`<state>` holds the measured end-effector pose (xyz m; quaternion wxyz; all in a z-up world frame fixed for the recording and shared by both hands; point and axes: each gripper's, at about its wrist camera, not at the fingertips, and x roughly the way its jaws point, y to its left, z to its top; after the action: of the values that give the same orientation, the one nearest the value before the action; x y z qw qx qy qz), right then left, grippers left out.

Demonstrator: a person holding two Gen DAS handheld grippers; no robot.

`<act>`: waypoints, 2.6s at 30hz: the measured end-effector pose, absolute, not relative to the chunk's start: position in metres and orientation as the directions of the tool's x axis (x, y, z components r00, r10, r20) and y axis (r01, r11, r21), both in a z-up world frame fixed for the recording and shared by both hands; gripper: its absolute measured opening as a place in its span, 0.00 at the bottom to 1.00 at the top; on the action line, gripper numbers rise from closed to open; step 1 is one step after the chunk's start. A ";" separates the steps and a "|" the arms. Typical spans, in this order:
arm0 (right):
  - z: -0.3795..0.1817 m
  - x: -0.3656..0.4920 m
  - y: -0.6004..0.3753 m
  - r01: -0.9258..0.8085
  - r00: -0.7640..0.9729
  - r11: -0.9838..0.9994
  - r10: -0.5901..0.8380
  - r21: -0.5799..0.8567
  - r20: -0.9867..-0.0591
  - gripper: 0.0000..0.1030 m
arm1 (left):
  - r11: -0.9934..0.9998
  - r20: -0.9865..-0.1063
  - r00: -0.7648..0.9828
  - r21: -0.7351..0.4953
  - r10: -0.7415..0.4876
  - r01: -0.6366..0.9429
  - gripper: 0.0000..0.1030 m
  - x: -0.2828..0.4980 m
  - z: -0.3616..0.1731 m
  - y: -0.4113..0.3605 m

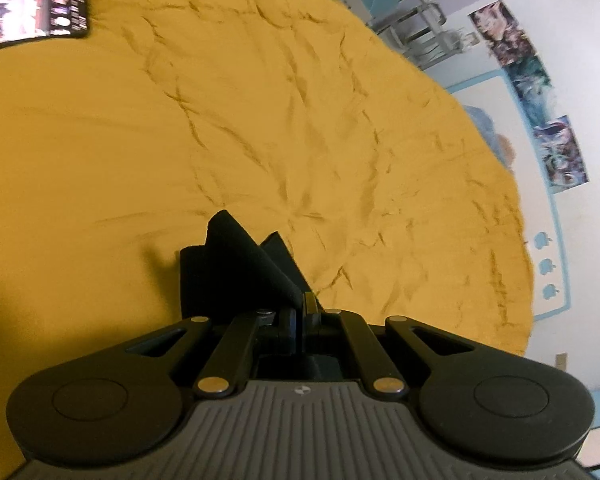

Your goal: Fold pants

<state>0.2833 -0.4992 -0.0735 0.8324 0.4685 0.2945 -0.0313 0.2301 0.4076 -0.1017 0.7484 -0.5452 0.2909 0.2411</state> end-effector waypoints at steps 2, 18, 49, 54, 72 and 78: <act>-0.073 0.307 -0.495 0.328 0.816 0.576 0.227 0.749 -0.532 0.00 | 0.286 -0.704 0.709 -0.672 0.041 -0.683 0.02 0.248 -0.105 0.409; -0.131 0.470 -0.473 0.449 0.662 0.664 0.202 0.598 -0.722 0.00 | 0.313 -0.796 0.597 -0.546 0.095 -0.777 0.03 0.326 -0.157 0.417; -0.140 0.326 -0.213 -0.465 0.667 0.883 0.300 -0.066 -0.682 0.16 | 0.709 -0.706 0.702 -0.452 0.086 -0.541 0.36 0.239 -0.128 0.324; -0.156 0.305 -0.187 -0.521 0.619 0.846 0.288 -0.108 -0.730 0.19 | 0.620 -0.716 0.697 -0.532 0.034 -0.577 0.40 0.250 -0.151 0.349; -0.147 0.297 -0.189 -0.471 0.622 0.880 0.291 -0.051 -0.727 0.20 | 0.449 -0.655 0.755 -0.670 0.016 -0.591 0.06 0.222 -0.166 0.386; -0.164 0.288 -0.189 -0.481 0.592 0.873 0.252 -0.084 -0.766 0.20 | 0.379 -0.677 0.727 -0.647 0.113 -0.662 0.10 0.197 -0.167 0.381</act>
<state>0.2881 -0.1890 -0.1643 0.8807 -0.1424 0.4011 0.2079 0.1966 0.3809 -0.1674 0.7836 -0.4995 0.2745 0.2474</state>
